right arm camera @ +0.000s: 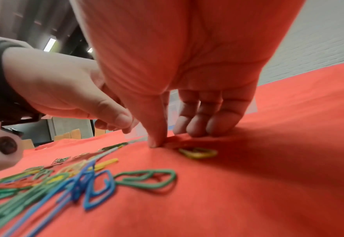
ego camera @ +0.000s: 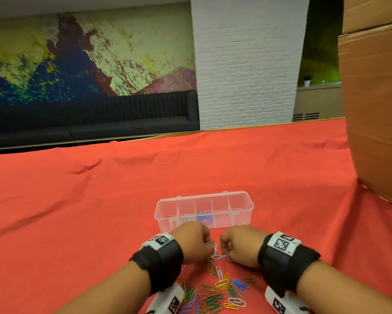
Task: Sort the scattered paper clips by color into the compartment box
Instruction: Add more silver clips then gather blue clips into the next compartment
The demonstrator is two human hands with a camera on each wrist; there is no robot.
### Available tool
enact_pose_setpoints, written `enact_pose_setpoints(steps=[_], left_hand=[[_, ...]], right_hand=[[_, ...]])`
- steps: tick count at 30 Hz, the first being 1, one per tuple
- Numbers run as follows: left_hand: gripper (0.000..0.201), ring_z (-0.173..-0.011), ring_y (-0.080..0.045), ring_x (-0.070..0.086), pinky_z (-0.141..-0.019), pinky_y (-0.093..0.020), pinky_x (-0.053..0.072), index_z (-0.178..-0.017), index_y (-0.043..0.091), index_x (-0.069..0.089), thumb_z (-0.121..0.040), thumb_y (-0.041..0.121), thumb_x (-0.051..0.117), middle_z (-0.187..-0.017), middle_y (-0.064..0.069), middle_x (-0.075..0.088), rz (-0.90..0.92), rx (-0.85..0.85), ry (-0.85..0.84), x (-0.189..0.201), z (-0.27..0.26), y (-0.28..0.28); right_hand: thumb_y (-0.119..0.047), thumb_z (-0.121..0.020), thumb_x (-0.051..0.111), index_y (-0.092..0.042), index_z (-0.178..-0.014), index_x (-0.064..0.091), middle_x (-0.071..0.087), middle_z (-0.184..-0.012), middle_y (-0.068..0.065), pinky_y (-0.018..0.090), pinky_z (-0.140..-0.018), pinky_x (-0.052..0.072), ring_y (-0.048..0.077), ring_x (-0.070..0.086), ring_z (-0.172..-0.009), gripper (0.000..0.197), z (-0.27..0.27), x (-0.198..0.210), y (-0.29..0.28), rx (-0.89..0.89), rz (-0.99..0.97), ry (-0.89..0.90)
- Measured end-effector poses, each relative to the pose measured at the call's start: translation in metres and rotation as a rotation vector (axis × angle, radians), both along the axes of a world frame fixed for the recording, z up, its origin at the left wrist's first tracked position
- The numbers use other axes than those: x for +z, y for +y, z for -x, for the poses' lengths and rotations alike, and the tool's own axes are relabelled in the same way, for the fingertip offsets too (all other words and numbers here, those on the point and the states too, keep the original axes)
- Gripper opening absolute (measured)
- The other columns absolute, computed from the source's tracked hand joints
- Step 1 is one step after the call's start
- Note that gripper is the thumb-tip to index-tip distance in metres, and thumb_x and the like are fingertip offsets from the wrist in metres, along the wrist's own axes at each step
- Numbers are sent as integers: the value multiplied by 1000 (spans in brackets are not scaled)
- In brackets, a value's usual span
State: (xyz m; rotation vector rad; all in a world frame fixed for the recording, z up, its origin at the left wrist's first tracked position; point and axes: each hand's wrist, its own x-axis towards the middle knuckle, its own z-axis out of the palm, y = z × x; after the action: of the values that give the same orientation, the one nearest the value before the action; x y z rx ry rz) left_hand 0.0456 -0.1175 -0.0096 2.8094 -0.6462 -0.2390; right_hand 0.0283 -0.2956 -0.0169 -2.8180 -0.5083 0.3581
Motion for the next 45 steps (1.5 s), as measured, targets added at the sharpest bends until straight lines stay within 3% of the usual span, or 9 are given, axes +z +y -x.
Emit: enact_pose_setpoints(steps=[2, 7, 13, 18, 22, 27, 33, 37, 45], left_hand=[[5, -75, -15, 65, -66, -23, 49, -78, 24, 66, -75, 28, 67, -78, 4, 69, 58, 34, 35, 1, -3, 5], [40, -100, -19, 65, -86, -27, 51, -120, 29, 65, -81, 38, 65, -110, 3, 71, -61, -19, -1, -2, -5, 0], [36, -99, -22, 63, -89, -34, 52, -115, 40, 66, -79, 42, 67, -109, 0, 58, -82, -89, -1, -7, -3, -8], [26, -97, -22, 61, -88, -34, 51, -103, 34, 70, -78, 39, 72, -109, -1, 52, -91, -97, 3, -6, -3, -5], [15, -92, -20, 61, -77, -27, 48, -92, 25, 70, -80, 34, 69, -105, 1, 58, -36, -75, -25, -1, -2, 1], [8, -66, -4, 59, -60, -18, 44, -77, 23, 70, -78, 29, 76, -75, 10, 68, 244, 12, 27, 12, 0, 17], [16, -53, -6, 50, -56, -19, 42, -96, 23, 75, -81, 18, 77, -60, 10, 61, 526, 24, 236, 20, 13, 40], [23, -56, -10, 47, -56, -24, 40, -98, 19, 76, -76, 22, 70, -62, 8, 59, 727, 85, 421, 14, 27, 54], [23, -52, -12, 47, -48, -22, 34, -90, 5, 77, -70, 13, 68, -62, -8, 59, 1287, 267, 689, -3, 42, 63]], right_hand=[[-19, -81, 60, -25, -87, 63, 62, -86, -6, 25, -68, 42, 15, 56, -80, 10, 1, 0, 0, 26, 1, -9], [-18, -77, 51, -26, -83, 59, 58, -78, -9, 30, -72, 50, 19, 59, -81, 13, -2, -2, -6, -38, -68, -67], [-19, -77, 50, -26, -91, 60, 58, -82, -9, 30, -72, 48, 21, 60, -84, 18, -1, 2, -10, -117, -111, -113], [-20, -81, 44, -33, -118, 62, 62, -120, -1, 30, -90, 46, 22, 58, -111, 43, -3, 3, -13, -101, -58, -95], [-21, -80, 44, -29, -103, 64, 62, -108, -2, 31, -87, 47, 23, 59, -103, 31, -3, -1, -18, -130, -108, -100], [-21, -79, 45, -29, -83, 48, 54, -85, -8, 33, -74, 45, 21, 54, -84, 9, 5, 0, -18, -95, -171, -142], [-19, -79, 48, -34, -100, 68, 55, -70, -14, 22, -64, 40, 6, 52, -69, 33, 4, 34, -12, 11, -214, -44], [-9, -78, 52, -16, -85, 67, 67, -69, 1, 26, -62, 45, 11, 59, -63, 18, 13, 41, 3, -40, -434, 215], [0, -87, 61, -9, -97, 56, 67, -75, 15, 24, -50, 49, 23, 68, -64, 14, 21, 24, 28, -147, -1033, 522]])
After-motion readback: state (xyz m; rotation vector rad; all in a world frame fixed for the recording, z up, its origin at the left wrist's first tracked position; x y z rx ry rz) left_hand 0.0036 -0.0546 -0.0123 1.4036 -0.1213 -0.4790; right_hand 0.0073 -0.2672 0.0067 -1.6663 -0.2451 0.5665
